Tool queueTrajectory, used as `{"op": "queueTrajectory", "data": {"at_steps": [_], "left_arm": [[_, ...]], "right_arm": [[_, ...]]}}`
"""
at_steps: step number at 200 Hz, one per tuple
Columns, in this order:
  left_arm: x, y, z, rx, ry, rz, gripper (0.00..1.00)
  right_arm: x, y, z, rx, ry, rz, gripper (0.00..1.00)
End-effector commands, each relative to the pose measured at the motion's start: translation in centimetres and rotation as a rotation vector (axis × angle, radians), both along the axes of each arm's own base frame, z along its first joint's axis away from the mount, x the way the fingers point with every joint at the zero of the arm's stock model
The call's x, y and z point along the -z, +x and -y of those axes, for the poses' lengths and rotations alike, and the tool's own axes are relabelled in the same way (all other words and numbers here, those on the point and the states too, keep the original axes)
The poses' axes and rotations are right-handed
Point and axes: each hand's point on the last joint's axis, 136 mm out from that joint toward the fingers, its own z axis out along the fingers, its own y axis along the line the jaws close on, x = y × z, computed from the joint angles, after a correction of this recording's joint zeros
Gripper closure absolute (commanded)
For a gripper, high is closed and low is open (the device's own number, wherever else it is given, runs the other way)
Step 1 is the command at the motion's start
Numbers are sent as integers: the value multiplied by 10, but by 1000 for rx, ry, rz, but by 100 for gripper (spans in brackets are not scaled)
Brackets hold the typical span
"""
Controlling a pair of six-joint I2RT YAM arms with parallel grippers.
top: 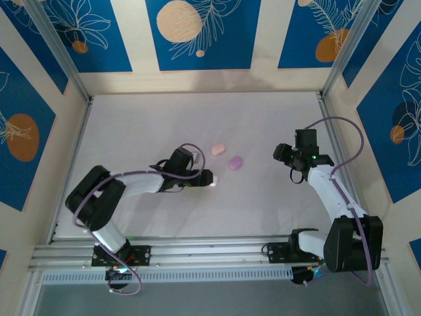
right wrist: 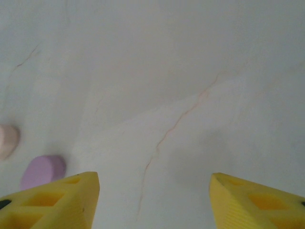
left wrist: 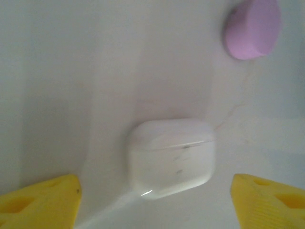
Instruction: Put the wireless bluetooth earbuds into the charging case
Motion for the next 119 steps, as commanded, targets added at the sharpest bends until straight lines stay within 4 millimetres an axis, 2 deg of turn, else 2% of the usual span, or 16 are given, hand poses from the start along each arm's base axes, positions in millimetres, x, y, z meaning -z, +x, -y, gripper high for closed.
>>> {"op": "queueTrajectory", "data": {"at_steps": [1,14,41,62,74,84,97,109,113,119], "left_arm": [[-34,16,-63,-108,237,155,11],[-55,25,-104,-189,358,292,0],[-91,36,-182,-343,542,546,0],[-99,40,-220,-403,604,668,0],[-102,44,-231,-413,603,696,0],[-107,50,-230,-382,602,763,0],[-109,55,-228,-356,628,888,0],[-99,58,-238,-393,656,925,0],[-95,59,-241,-393,660,926,0],[-88,61,-241,-378,661,929,0]], "right_arm": [[-1,33,18,-71,-196,148,35],[0,45,10,-138,-209,202,35],[3,66,-11,-274,-237,403,36],[11,63,-31,-362,-181,470,36],[12,57,-44,-434,-140,556,35],[14,52,-55,-497,-142,607,35],[17,54,-50,-474,-140,589,35],[26,62,-45,-441,-149,567,34],[28,65,-38,-401,-145,555,34],[31,68,-25,-326,-146,517,27]]}}
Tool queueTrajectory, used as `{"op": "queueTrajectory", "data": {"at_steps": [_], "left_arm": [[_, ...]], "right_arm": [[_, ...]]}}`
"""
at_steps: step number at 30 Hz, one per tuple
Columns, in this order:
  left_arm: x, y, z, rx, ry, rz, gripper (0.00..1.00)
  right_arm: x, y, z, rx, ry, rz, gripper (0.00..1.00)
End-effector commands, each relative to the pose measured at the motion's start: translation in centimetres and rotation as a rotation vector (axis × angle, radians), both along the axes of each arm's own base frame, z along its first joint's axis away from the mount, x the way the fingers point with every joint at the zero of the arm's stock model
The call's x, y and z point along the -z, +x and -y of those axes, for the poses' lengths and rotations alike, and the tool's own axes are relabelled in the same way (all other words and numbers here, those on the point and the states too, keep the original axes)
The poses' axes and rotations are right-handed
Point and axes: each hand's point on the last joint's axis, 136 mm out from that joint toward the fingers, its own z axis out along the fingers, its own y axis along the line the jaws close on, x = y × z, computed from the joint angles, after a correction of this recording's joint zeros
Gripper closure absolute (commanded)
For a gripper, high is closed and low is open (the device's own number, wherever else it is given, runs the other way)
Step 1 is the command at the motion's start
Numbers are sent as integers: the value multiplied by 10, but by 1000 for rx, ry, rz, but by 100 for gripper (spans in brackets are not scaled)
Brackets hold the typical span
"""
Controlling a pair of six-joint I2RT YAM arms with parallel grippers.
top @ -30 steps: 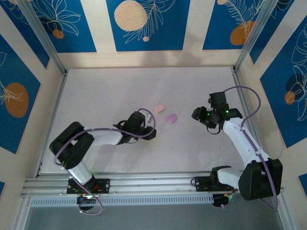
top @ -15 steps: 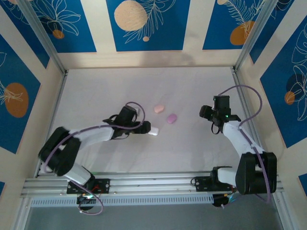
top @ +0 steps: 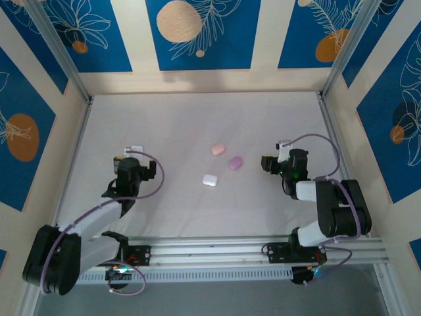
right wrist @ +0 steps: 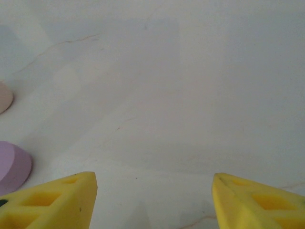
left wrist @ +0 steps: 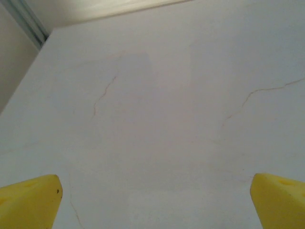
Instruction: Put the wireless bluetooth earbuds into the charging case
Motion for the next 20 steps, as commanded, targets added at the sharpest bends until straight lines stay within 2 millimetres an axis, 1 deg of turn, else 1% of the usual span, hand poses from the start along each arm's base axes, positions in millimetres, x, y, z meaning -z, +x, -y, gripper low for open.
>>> {"op": "queueTrajectory", "data": {"at_steps": [1,2,4,5,7,8,9,11,12,13,14,16,20], "left_arm": [[-20,18,-6,29,87,190,0],[-15,21,-2,57,81,196,0],[-14,31,2,89,65,228,0],[-12,36,2,90,10,223,0],[5,46,1,124,-39,172,0],[11,49,-1,128,-57,180,0],[13,52,-2,133,-62,210,0],[22,49,-8,109,-86,136,0],[21,54,-16,66,-97,133,0],[21,61,-29,-11,-97,137,0],[25,61,-39,-69,-101,103,0],[22,62,-39,-64,-98,123,0],[23,61,-36,-47,-101,119,0]], "right_arm": [[-32,28,16,81,9,128,26],[-32,28,18,91,6,133,2],[-32,28,17,100,-11,139,1],[-33,28,17,100,-11,149,1],[-32,28,17,92,0,137,1],[-32,28,16,92,-6,140,1],[-33,28,16,91,-7,140,1],[-33,28,16,90,-7,141,1],[-32,28,16,89,-7,139,1],[-32,28,16,90,-7,138,1],[-33,28,16,89,-6,140,1],[-32,29,16,87,-2,133,1],[-32,29,16,87,-2,137,1]]}}
